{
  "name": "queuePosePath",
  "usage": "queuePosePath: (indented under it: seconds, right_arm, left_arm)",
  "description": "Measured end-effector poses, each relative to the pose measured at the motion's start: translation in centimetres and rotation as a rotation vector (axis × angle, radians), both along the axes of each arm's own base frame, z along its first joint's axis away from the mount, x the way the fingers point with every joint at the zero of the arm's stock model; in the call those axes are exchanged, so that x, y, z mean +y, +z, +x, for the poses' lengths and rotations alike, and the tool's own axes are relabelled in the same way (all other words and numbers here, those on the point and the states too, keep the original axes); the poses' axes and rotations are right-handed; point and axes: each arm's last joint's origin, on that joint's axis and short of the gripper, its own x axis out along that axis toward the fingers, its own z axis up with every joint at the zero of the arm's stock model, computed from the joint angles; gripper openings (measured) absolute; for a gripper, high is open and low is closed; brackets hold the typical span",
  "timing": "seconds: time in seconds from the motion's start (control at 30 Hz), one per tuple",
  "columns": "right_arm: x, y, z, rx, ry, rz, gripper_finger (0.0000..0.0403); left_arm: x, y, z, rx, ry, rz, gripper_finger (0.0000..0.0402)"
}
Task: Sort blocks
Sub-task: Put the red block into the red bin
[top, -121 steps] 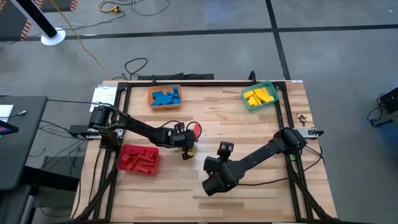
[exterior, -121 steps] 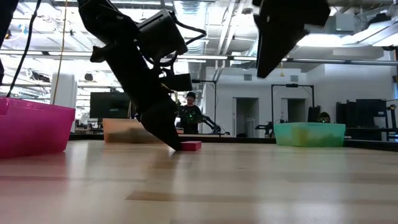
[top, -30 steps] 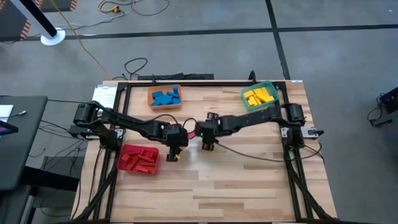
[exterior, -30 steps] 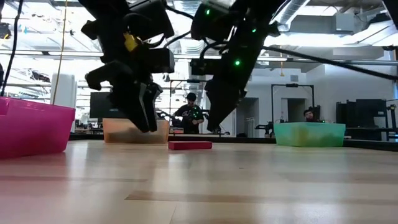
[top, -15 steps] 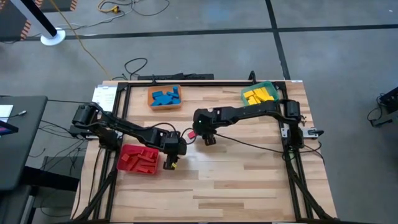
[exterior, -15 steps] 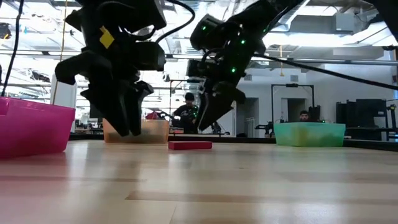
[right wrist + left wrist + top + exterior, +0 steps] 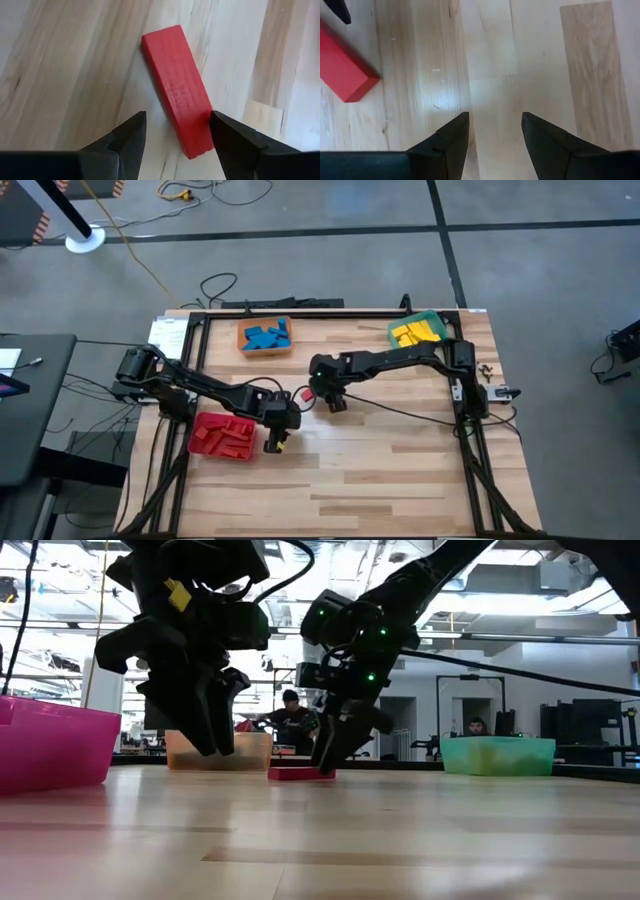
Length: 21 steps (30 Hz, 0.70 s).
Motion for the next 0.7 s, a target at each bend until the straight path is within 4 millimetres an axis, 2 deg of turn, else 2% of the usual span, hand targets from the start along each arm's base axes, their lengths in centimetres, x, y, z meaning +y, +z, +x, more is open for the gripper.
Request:
queuePosePath:
  seconds: [0.27, 0.5, 0.7]
  right_arm:
    - [0.1, 1.1, 0.3, 0.025, 0.008, 0.001, 0.0234]
    - [-2.1, 1.8, 0.3, -0.006, -0.055, 0.076, 0.0249]
    - [-3.1, 0.9, -0.1, 0.030, -0.046, 0.143, 0.0265]
  left_arm:
    - [0.0, 0.0, 0.0, -0.001, 0.005, -0.003, 0.0177]
    - [0.0, 0.0, 0.0, -0.002, 0.010, -0.006, 0.0177]
    - [0.0, 0.0, 0.0, -0.002, 0.013, -0.008, 0.0177]
